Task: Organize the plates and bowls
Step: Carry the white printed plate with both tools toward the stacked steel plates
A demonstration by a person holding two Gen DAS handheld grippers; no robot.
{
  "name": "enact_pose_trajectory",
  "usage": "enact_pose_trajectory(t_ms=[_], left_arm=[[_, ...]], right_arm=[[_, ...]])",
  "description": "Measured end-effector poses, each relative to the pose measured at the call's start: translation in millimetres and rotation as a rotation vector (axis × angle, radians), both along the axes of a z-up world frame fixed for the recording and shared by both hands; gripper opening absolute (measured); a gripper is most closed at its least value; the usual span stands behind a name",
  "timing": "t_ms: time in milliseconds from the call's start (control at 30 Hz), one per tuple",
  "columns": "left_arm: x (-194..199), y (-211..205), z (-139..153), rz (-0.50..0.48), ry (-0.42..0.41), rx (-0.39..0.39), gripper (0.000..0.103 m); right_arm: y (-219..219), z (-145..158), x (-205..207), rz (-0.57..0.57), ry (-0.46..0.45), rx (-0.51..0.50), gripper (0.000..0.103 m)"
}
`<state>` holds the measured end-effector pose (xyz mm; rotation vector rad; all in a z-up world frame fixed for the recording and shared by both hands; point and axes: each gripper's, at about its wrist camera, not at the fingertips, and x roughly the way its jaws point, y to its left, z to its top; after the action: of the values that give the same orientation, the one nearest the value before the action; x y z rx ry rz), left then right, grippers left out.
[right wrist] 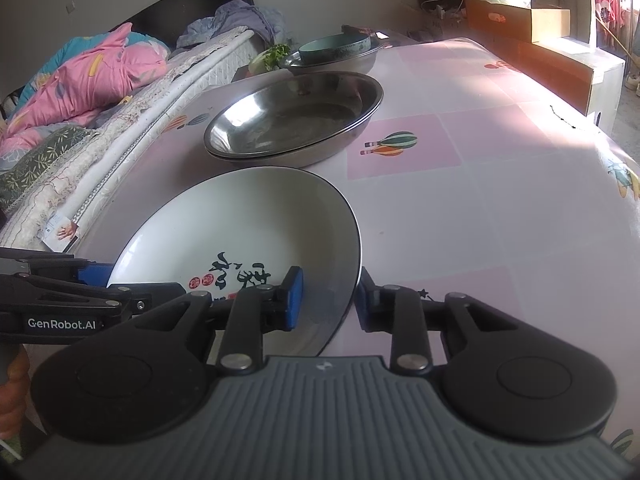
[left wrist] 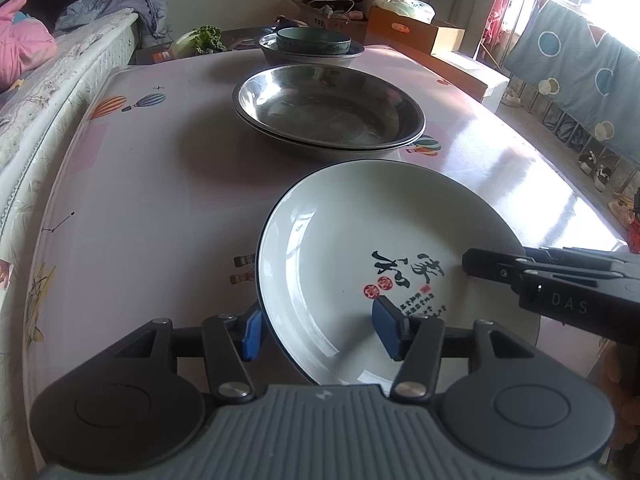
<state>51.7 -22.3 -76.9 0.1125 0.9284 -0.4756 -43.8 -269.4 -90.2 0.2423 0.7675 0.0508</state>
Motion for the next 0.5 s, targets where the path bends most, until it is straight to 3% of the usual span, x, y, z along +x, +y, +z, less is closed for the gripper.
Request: enact_pose_trajectory(t_ms=[500], left_arm=[[-0.3,0.6,3.5,0.012,0.001,0.0,0.056]], right_arm=[[0.3,2.1,0.2,-0.006,0.007,0.018,0.027]])
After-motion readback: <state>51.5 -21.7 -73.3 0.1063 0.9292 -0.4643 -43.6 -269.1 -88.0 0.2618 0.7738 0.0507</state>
